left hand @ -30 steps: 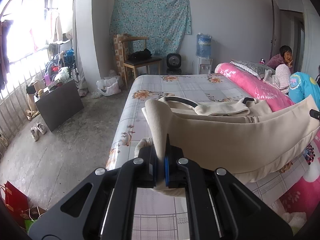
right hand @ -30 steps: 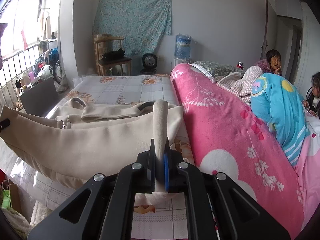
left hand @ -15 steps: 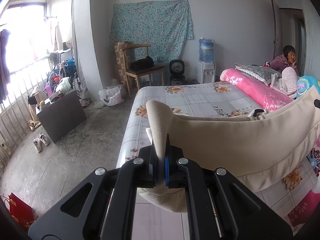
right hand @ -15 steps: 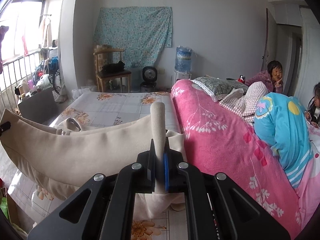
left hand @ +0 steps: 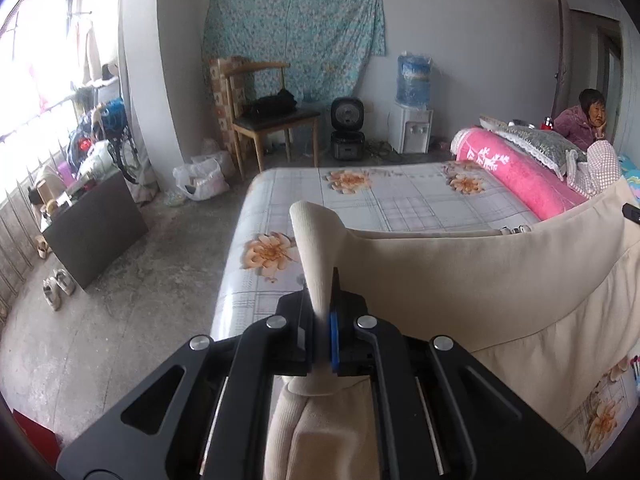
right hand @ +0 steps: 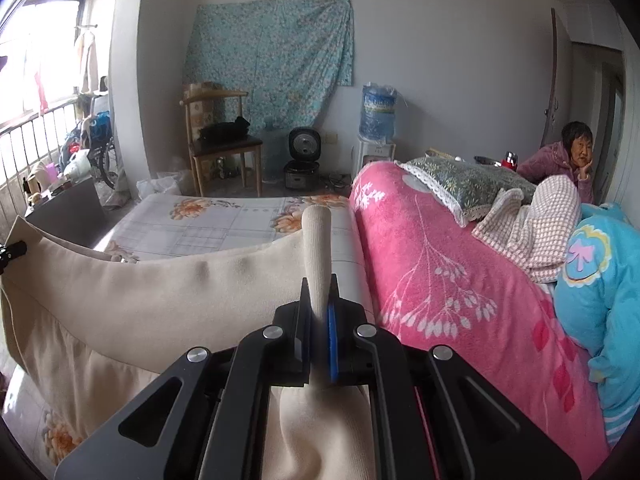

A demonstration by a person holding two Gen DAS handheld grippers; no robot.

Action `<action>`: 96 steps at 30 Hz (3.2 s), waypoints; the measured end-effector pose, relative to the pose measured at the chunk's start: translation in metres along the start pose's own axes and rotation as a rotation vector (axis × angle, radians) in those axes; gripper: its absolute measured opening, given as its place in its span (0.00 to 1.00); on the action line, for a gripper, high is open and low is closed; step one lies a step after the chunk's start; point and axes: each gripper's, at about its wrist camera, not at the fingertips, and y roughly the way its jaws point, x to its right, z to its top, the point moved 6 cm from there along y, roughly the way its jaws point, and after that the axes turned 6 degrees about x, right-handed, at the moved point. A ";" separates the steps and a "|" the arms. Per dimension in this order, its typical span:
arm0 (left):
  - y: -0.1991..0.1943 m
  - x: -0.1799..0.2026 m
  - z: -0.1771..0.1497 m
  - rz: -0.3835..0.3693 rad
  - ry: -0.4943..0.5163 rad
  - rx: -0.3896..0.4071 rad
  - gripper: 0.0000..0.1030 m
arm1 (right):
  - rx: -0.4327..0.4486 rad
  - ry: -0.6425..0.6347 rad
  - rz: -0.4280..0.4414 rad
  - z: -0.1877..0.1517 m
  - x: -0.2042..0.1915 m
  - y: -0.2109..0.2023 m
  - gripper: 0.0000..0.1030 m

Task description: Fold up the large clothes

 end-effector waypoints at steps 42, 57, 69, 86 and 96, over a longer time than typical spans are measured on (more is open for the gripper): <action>-0.065 -0.020 -0.148 -0.082 -0.108 -0.288 0.52 | -0.336 0.111 0.218 -0.155 0.005 -0.105 0.46; -0.099 0.019 -0.198 0.038 -0.108 -0.377 0.72 | -0.443 0.159 0.160 -0.196 -0.047 -0.115 0.77; -0.119 0.044 -0.188 0.061 -0.066 -0.351 0.80 | -0.442 0.172 0.256 -0.198 -0.114 -0.130 0.78; -0.154 0.083 -0.138 0.042 -0.021 -0.166 0.87 | -0.166 -0.020 -0.001 -0.143 -0.125 -0.181 0.94; -0.171 0.103 -0.131 0.100 0.044 -0.104 0.90 | -0.132 -0.006 -0.040 -0.136 -0.121 -0.192 0.94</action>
